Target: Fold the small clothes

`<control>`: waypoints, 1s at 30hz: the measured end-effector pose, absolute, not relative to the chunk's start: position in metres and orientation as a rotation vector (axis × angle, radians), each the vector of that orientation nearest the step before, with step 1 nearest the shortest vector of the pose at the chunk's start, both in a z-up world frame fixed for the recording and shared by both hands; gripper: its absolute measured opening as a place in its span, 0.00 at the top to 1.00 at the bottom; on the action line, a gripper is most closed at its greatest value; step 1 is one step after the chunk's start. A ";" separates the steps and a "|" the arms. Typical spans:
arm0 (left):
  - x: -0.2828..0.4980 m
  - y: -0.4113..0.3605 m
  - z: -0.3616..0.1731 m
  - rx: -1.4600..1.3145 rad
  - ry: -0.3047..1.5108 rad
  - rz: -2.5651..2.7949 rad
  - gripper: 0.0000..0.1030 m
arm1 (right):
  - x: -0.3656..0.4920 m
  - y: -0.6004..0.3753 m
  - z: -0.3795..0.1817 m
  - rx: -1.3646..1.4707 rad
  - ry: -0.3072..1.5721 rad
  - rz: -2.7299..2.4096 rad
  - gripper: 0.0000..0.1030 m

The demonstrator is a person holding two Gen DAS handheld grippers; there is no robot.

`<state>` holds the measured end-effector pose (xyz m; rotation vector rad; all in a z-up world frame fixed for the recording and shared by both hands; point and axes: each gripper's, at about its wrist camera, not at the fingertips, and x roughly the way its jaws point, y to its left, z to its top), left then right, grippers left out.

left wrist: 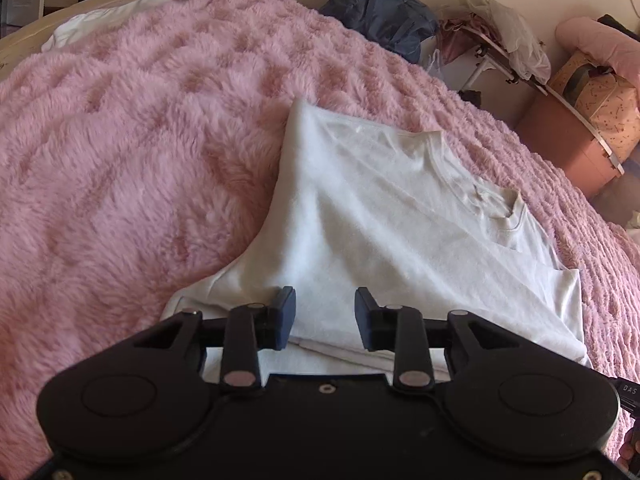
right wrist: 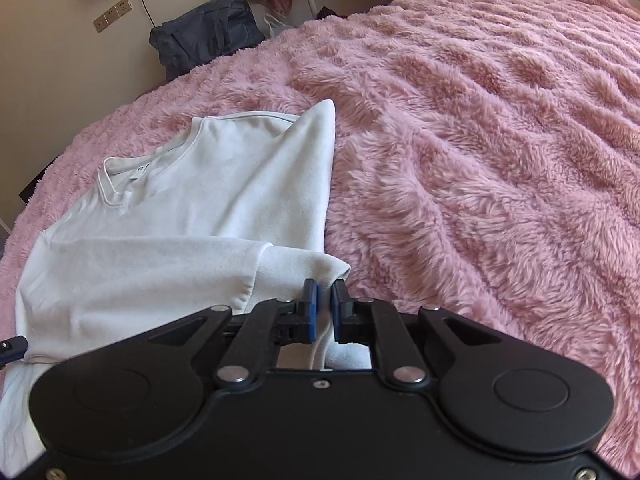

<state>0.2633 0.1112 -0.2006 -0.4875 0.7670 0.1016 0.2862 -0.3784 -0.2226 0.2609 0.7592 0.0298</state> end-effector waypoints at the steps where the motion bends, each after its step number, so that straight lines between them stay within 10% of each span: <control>1: 0.265 0.108 -0.194 -0.480 0.748 0.081 0.67 | 0.284 -0.375 -0.219 0.236 0.759 0.027 0.89; 4: 0.273 0.104 -0.185 -0.486 0.722 0.035 0.66 | 0.272 -0.372 -0.204 0.207 0.725 0.028 0.73; 16: 0.278 0.119 -0.222 -0.519 0.795 0.070 0.65 | 0.234 -0.360 -0.219 0.246 0.795 0.075 0.73; 19: 0.278 0.118 -0.221 -0.506 0.798 0.071 0.64 | 0.236 -0.359 -0.222 0.245 0.807 0.077 0.92; 30: 0.273 0.118 -0.222 -0.452 0.842 0.094 0.63 | 0.218 -0.367 -0.227 0.273 0.832 0.081 0.95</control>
